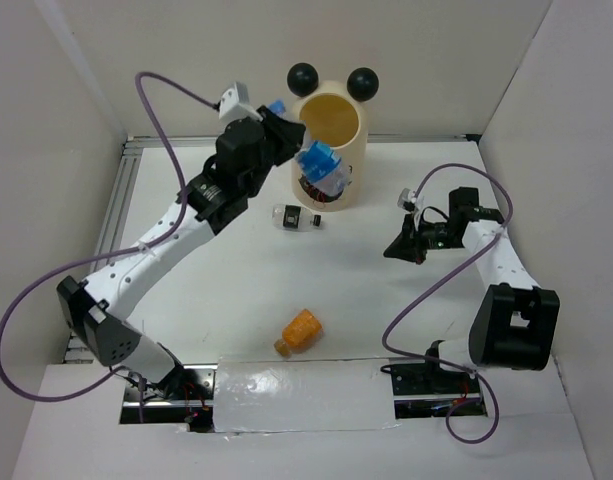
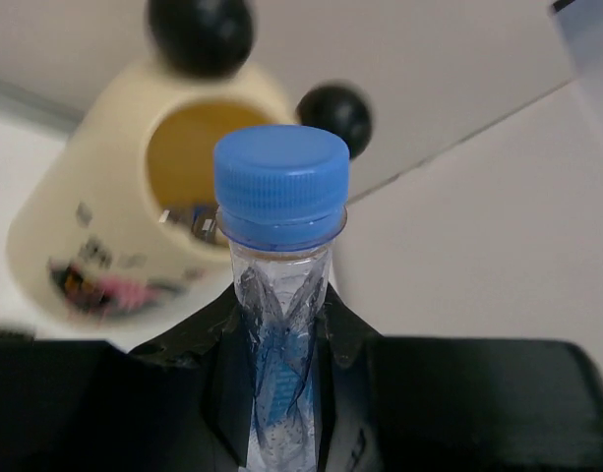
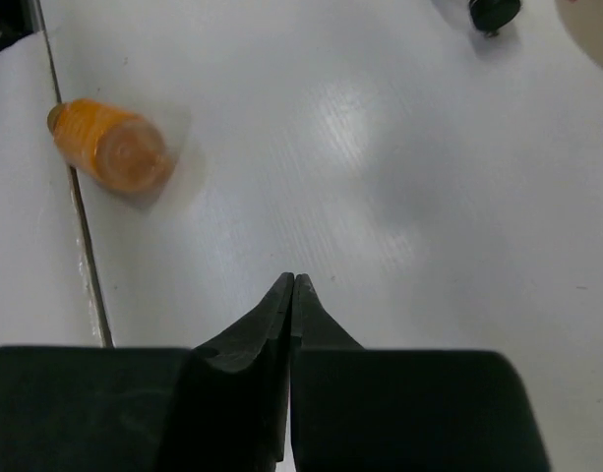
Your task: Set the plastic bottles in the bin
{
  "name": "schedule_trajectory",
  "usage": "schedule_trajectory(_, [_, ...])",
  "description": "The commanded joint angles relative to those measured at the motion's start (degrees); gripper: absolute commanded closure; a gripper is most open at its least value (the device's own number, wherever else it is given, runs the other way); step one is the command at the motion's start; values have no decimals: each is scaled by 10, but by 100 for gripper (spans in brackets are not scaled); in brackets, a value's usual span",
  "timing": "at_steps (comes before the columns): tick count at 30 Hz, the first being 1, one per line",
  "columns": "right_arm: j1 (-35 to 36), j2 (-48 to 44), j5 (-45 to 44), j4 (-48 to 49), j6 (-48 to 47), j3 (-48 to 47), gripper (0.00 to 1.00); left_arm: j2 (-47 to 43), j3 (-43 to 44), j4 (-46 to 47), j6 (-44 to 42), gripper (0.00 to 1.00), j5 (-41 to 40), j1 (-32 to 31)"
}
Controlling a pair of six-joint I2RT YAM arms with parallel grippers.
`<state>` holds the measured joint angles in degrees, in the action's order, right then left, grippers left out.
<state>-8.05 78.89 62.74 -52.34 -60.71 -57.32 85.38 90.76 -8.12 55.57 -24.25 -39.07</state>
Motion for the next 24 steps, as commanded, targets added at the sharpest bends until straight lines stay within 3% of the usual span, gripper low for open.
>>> schedule_trajectory(1, [16, -20, -19, -29, -23, 15, 100, 79, 92, 138, -126, 100, -73, -1])
schedule_trajectory(6, [34, -59, -36, -7, 1, 49, 100, 209, 228, 250, -256, 100, -193, -20])
schedule_trajectory(10, [39, -73, -36, -1, 7, 56, 100, 338, 373, 329, -465, 100, -272, -34])
schedule_trajectory(15, [45, -78, -36, -1, 14, 56, 98, 418, 386, 454, -585, 100, -287, -34])
schedule_trajectory(18, [45, -78, -41, -7, 7, 51, 51, 418, 367, 479, -622, 92, -297, -34])
schedule_trajectory(19, [45, -78, -41, -12, 7, 51, 32, 418, 355, 485, -623, 69, -303, -34])
schedule_trajectory(20, [50, -78, -41, -12, -11, 44, 0, 406, 335, 485, -613, 51, -303, -34])
schedule_trajectory(21, [50, -78, -35, -12, -18, 44, 0, 398, 327, 465, -605, 33, -303, -34])
schedule_trajectory(22, [57, -78, -29, -20, -45, 44, 0, 388, 319, 456, -596, 0, -292, -34])
schedule_trajectory(24, [75, -78, -5, -34, -87, 31, 0, 358, 312, 447, -588, 0, -292, -40])
